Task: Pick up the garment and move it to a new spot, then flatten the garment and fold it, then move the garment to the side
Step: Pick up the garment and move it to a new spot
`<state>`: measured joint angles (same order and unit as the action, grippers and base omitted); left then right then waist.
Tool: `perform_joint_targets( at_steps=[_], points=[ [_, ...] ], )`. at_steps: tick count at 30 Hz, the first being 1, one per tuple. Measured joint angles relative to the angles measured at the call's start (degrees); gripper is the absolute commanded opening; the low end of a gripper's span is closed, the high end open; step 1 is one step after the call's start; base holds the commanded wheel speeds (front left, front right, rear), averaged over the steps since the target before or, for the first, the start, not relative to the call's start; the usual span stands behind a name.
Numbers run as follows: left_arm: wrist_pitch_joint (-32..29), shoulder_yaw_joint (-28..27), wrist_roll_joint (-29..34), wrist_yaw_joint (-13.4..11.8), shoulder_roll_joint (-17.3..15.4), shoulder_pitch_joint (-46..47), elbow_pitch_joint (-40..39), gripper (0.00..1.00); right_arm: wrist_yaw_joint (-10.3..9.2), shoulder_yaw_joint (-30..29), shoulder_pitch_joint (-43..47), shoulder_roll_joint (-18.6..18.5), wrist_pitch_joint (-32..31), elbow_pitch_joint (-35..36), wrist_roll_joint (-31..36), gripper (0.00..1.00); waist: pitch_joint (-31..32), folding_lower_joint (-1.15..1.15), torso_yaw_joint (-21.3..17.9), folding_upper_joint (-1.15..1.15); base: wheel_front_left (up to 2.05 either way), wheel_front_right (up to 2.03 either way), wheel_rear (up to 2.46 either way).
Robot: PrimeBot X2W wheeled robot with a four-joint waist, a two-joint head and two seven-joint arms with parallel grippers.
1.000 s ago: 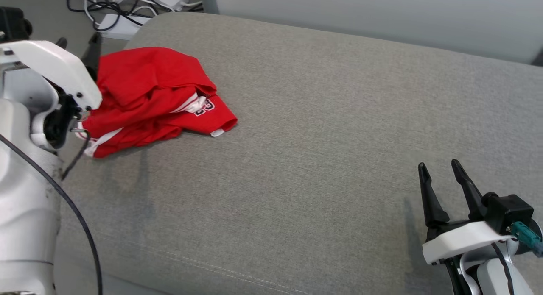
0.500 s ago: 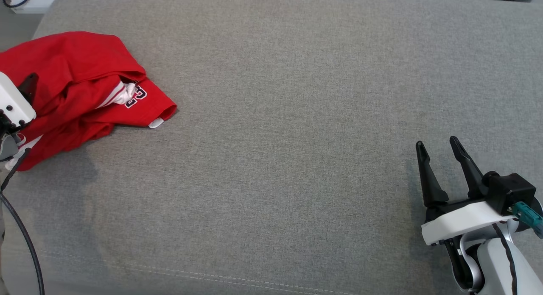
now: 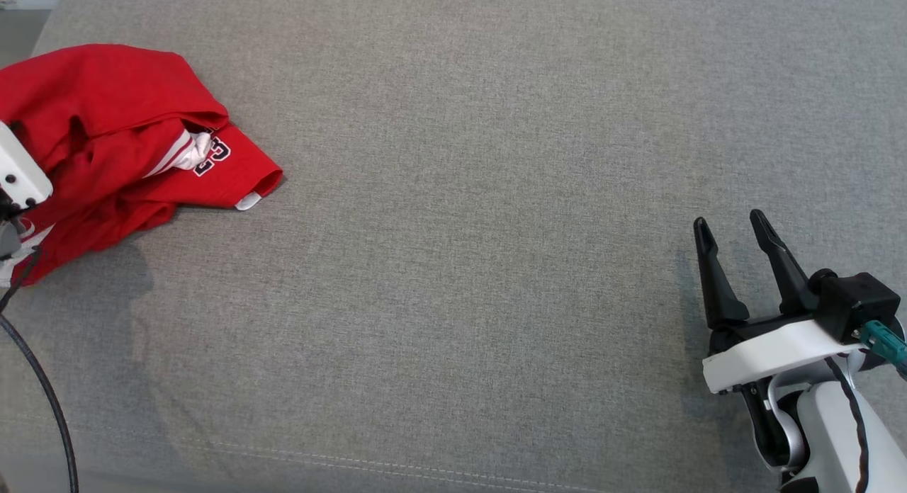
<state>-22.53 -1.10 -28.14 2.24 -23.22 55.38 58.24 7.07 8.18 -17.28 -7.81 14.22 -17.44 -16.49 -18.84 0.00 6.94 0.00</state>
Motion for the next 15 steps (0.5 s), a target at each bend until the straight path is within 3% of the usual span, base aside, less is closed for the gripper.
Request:
perform_joint_targets(
  at_steps=[9, 15],
  points=[
    [7.9, 4.03, 4.05, 0.75, -0.67, 3.76, -4.92, 0.0, 0.0, -1.57, 0.35, 0.05, 0.0, 0.32, -0.29, 1.0, 2.55, 0.0, 1.58, 0.0, 0.0, 0.0, 0.0],
    [13.04, 6.57, 5.71, 0.84, -0.22, 3.7, -12.36, 0.0, 0.0, -2.67, 1.87, 0.52, 0.01, 1.08, -0.25, 1.0, 4.9, 0.0, 2.21, 0.0, 0.0, 0.0, 0.0]
  ],
)
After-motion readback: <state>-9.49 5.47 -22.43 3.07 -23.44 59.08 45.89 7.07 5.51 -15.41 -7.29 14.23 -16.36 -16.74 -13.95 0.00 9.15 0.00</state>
